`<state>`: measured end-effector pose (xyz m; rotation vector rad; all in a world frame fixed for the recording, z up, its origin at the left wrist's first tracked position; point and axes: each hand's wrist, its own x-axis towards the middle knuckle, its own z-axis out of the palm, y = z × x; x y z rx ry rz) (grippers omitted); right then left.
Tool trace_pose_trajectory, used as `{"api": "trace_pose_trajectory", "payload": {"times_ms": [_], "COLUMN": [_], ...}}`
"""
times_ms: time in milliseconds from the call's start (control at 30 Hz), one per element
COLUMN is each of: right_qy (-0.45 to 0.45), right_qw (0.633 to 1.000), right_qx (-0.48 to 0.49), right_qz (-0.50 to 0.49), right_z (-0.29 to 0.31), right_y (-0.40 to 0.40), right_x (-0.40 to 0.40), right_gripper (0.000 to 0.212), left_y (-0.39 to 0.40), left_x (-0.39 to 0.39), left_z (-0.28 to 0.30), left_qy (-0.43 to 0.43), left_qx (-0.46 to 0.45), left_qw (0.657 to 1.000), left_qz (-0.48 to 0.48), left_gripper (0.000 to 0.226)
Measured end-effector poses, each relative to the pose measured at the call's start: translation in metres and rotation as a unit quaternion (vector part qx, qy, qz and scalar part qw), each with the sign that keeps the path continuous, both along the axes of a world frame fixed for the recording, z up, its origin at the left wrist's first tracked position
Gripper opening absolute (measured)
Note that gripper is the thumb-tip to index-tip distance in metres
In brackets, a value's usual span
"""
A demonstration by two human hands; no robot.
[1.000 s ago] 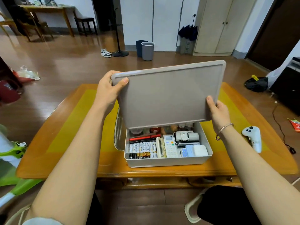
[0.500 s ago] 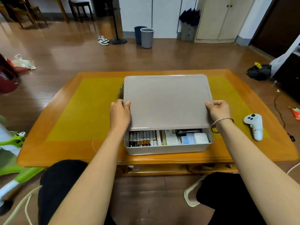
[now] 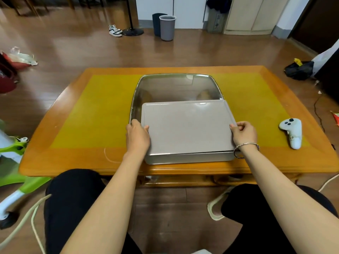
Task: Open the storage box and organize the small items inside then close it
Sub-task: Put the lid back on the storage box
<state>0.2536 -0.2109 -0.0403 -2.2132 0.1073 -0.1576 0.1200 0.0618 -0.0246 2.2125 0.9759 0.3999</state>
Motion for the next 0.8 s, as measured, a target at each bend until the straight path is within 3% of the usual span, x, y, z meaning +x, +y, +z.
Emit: {"api": "trace_pose_trajectory", "payload": {"times_ms": [600,800], "right_qy": [-0.016,-0.042], "right_qw": [0.999,0.998], "right_qx": [-0.042,-0.044], "right_qz": [0.005,-0.017], "right_z": [-0.013,-0.016], "right_y": [0.003,0.011], "right_x": [-0.012,-0.005], "right_gripper": [0.039,0.036], "left_y": [-0.013,-0.012], "left_x": [0.001,0.011], "left_z": [-0.018,-0.023], "left_qy": [0.031,0.035], "left_qx": [0.038,0.095], "left_qw": [0.998,0.994], "left_qz": [-0.03,-0.05], "left_gripper": [0.038,0.042]}}
